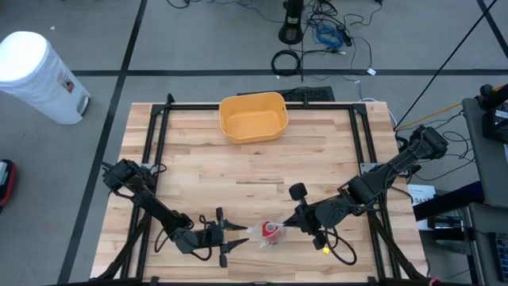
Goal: Roll bandage
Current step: Close the transparent zip bag
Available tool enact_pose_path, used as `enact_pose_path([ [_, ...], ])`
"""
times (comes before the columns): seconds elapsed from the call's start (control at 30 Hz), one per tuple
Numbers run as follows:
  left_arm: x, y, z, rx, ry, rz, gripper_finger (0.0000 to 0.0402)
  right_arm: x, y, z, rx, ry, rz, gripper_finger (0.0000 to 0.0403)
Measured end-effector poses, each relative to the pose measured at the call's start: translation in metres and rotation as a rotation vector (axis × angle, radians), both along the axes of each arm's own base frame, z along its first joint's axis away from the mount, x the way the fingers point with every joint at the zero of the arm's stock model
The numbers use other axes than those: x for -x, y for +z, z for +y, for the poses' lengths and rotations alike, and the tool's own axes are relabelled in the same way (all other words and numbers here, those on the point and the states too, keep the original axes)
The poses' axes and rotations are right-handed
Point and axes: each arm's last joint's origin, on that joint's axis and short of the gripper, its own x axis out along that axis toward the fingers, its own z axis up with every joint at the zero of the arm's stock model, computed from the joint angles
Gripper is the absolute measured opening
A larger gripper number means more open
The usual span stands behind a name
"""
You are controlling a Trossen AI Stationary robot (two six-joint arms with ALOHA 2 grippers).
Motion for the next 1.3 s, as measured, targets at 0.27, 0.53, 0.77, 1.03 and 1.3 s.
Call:
enact_pose_path([
  [0.27, -0.0015, -0.0004, 0.0019, -0.001, 0.007, 0.003, 0.0166, 0.0000, 0.0000, 0.0000, 0.001, 0.001, 0.000, 0.0000],
  [0.53, -0.0020, -0.0005, 0.0026, 0.001, 0.011, 0.003, 0.0159, -0.0002, 0.0004, 0.0002, 0.000, 0.002, -0.005, 0.0000],
  [0.77, -0.0057, -0.0009, 0.0070, -0.005, 0.024, 0.007, 0.0101, -0.0002, 0.0004, 0.0001, 0.000, 0.002, -0.005, 0.0000],
  [1.03, -0.0058, -0.0010, 0.0057, 0.001, -0.023, 0.009, 0.0077, -0.0002, 0.0004, 0.0001, 0.000, 0.002, -0.005, 0.0000],
  [1.3, -0.0063, -0.0010, 0.0063, -0.002, -0.018, 0.009, 0.0077, -0.0002, 0.0004, 0.0001, 0.000, 0.002, -0.004, 0.0000],
])
